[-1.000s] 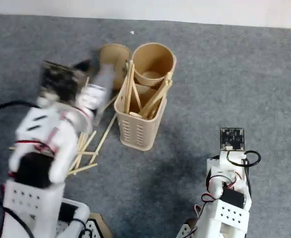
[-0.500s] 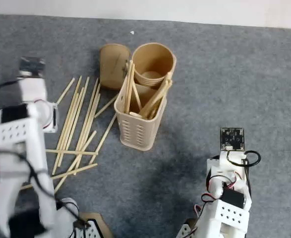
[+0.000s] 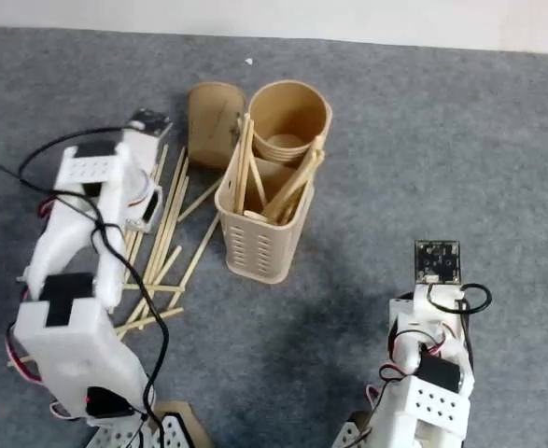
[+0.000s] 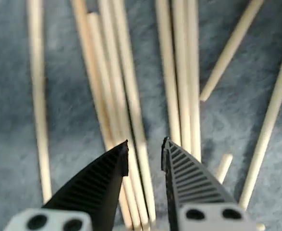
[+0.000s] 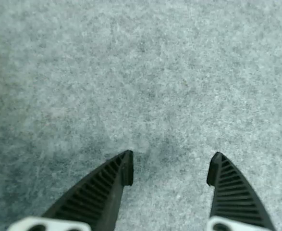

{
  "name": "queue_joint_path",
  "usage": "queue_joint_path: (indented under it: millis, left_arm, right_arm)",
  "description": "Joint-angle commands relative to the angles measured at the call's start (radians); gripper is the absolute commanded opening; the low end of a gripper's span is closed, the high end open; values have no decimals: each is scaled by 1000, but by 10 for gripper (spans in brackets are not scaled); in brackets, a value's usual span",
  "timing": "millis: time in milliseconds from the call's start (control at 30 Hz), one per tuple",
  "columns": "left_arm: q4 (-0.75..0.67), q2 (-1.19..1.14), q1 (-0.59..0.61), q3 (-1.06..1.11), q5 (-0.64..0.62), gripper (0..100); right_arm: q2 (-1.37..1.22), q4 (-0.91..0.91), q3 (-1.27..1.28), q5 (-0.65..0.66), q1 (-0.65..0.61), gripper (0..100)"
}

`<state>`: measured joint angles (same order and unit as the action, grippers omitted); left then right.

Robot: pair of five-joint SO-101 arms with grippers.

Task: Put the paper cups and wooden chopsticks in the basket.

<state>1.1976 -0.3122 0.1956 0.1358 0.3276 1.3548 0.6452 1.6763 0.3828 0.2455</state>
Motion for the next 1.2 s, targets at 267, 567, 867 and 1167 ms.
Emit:
queue_joint_path:
  millis: [267, 567, 867, 1167]
  left_arm:
    - [0, -73, -65, -81, 18, 131]
    - [8, -265, -25, -228, 14, 130]
    - [184, -392, -4, -476, 17, 15]
    - [269, -272, -7, -634, -57, 3]
  right_arm:
    - [13, -18, 31, 11, -10, 260]
    - [13, -18, 31, 11, -10, 260]
    - [13, -18, 31, 11, -10, 260]
    - [13, -18, 31, 11, -10, 260]
